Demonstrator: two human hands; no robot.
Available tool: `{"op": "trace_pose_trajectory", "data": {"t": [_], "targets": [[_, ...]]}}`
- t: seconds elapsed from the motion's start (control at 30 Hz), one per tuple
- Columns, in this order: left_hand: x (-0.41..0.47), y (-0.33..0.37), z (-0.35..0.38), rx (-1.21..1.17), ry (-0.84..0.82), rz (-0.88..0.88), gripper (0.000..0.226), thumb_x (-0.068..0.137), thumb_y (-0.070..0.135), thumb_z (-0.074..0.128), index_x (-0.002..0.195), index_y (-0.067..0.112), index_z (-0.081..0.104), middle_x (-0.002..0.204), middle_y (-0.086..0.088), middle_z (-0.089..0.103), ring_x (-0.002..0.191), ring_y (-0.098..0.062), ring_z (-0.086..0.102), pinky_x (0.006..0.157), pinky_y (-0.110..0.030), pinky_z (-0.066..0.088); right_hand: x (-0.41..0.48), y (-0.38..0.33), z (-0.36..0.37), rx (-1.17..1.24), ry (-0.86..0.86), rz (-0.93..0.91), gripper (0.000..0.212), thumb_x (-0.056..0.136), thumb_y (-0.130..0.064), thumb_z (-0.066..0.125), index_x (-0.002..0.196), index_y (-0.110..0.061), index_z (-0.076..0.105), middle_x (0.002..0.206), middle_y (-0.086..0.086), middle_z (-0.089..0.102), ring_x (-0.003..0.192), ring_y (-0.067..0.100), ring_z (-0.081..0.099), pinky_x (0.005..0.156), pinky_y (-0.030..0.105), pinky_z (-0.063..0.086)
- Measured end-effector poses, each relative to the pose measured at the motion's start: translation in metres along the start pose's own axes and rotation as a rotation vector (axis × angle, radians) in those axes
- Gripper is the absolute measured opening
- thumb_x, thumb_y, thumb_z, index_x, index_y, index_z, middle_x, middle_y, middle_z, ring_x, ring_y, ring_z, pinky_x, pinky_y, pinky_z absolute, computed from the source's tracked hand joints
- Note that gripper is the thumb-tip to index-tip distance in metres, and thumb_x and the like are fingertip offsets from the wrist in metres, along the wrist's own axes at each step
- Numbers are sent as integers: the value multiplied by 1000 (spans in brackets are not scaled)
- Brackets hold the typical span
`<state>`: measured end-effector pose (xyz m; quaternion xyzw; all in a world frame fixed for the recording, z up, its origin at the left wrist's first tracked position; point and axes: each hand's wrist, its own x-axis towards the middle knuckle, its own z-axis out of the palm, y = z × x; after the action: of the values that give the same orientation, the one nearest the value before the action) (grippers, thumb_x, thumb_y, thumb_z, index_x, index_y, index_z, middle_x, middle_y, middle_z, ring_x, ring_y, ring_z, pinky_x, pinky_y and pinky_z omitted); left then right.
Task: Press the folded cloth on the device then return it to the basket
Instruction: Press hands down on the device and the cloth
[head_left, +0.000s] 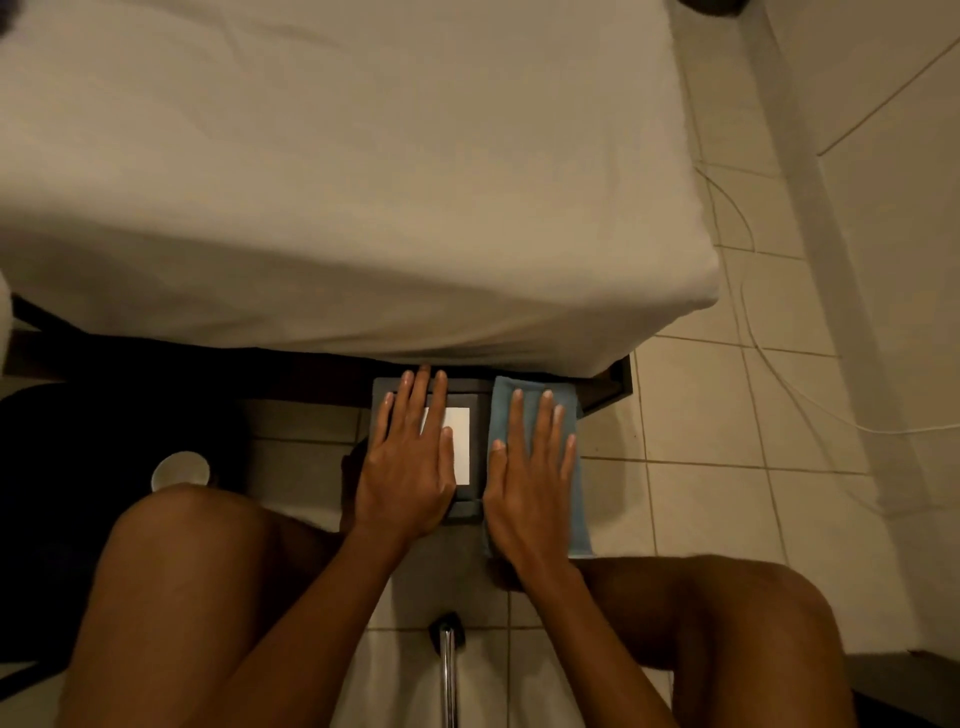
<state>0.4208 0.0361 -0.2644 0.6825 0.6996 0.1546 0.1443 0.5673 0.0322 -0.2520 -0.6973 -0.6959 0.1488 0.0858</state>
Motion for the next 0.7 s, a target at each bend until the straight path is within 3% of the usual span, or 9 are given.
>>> {"op": "trace_pose_trajectory", "data": {"t": [0.2,0.4,0.53,0.7], "targets": [[-1,0,0,-1,-4,3,60,103,34,18,159,16,6,167,-6,4,155,-18,-1,125,-41,13,28,6,-4,13,-33,-44,60,105,-42,20,159,-30,-4,166,2,-15,152,16,-17,123,44,-8],[-1,0,-3,-19,-12,-11,60,103,36,14,159,16,8,167,-6,6,155,-17,-1,125,-42,15,-10,-1,-1,9,-54,-46,61,104,-45,15,159,-29,-3,167,4,-12,153,19,-15,123,45,-6],[-1,2,-2,-11,0,-3,60,102,35,16,159,15,10,167,-6,7,155,-18,1,125,-40,13,27,2,-5,28,-69,-57,59,104,-45,16,158,-34,-8,166,1,-18,152,17,-19,123,44,-8],[-2,1,-2,-41,4,-4,60,103,35,17,159,16,10,167,-5,8,155,-16,0,125,-39,11,-8,-4,-4,25,-58,-57,61,104,-46,14,159,-29,-5,166,2,-17,152,17,-19,123,43,-8]]}}
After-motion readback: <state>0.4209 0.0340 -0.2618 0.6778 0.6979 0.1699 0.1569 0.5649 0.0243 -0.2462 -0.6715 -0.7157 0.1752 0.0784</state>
